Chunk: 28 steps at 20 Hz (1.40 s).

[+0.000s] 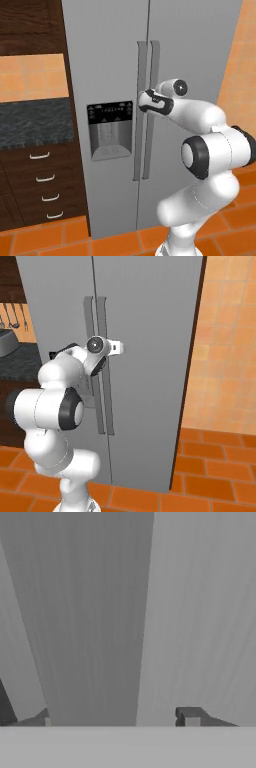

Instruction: Take the strawberry from the fridge and place it on top of the pancake, located on the dining counter.

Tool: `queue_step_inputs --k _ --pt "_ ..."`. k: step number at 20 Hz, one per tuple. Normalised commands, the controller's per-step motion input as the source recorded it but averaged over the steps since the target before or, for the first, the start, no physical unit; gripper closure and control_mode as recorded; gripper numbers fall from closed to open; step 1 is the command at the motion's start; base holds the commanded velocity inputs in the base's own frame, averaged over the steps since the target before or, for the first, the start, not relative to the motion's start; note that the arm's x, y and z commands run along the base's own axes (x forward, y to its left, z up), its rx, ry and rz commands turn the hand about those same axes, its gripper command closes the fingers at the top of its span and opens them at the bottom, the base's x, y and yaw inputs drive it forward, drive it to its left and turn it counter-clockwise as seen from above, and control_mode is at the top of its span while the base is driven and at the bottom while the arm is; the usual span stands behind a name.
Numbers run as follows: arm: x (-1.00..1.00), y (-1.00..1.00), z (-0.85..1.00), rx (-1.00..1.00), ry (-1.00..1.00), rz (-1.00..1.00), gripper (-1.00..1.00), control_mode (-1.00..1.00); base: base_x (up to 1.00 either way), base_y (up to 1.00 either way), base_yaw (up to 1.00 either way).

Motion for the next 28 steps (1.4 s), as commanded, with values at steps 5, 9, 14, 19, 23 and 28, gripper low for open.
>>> queue_step_inputs --k 5,9,14,19,23,28 --pt "-0.28 -0.14 0.04 0.00 0.05 -0.02 1.00 -1.00 0.00 0.00 0.00" --pt "-0.81 -0.60 0.01 0.00 0.15 0.00 1.00 -1.00 0.00 0.00 0.00" --pt "-1.00 -0.95 0.00 0.00 0.15 0.00 1.00 -1.00 0.00 0.00 0.00" --pt "-1.00 -1.00 0.06 0.00 0.13 0.00 1.00 -1.00 0.00 0.00 0.00" --pt "-1.00 -1.00 0.05 0.00 0.14 0.00 1.00 -1.00 0.00 0.00 0.00" --pt "-1.00 -1.00 0.00 0.00 0.19 0.00 1.00 -1.00 0.00 0.00 0.00"
